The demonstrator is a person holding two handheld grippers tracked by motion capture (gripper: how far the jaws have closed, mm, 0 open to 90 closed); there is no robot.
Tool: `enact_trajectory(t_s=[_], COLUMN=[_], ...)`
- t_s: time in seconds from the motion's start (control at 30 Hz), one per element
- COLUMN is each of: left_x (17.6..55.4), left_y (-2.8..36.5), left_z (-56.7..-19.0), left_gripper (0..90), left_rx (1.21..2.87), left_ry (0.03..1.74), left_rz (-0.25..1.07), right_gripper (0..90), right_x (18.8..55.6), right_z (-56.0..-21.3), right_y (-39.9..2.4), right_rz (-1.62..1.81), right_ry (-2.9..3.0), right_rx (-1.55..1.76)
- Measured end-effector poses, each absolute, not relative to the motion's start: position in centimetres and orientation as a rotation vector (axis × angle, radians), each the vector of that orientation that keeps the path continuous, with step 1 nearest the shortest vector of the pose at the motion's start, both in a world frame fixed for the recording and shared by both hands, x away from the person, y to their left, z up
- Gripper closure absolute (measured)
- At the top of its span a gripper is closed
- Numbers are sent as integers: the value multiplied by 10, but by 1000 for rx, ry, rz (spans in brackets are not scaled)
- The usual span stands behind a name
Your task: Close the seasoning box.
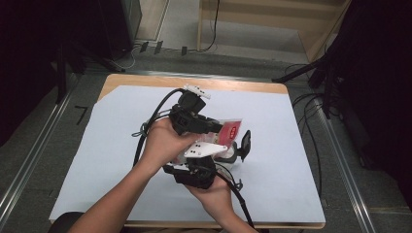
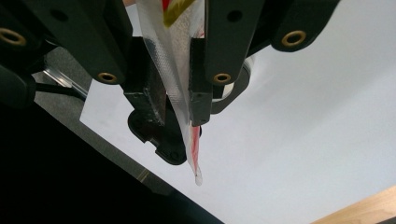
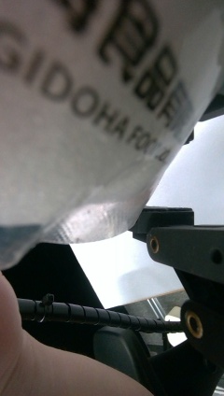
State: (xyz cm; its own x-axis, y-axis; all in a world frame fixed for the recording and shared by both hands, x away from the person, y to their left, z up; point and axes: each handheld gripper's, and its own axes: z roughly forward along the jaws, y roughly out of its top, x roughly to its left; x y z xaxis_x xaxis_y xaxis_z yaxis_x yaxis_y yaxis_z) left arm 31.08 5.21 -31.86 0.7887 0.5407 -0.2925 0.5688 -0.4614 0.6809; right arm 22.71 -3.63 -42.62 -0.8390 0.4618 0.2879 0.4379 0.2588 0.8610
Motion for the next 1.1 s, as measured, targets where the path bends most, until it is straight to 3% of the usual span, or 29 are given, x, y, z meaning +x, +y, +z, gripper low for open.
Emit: enact_trajectory(t_s=[1.1], left_x=[310], left_y=[50], left_z=[-320], left_gripper=[787], left_rx=[2165], left_ry=[804], left_rz=[-51], right_gripper=[677], right_x=[227], right_z=[-430], right_y=[-39], right_rz=[1677], right_ry=[2449], right_rx=[886])
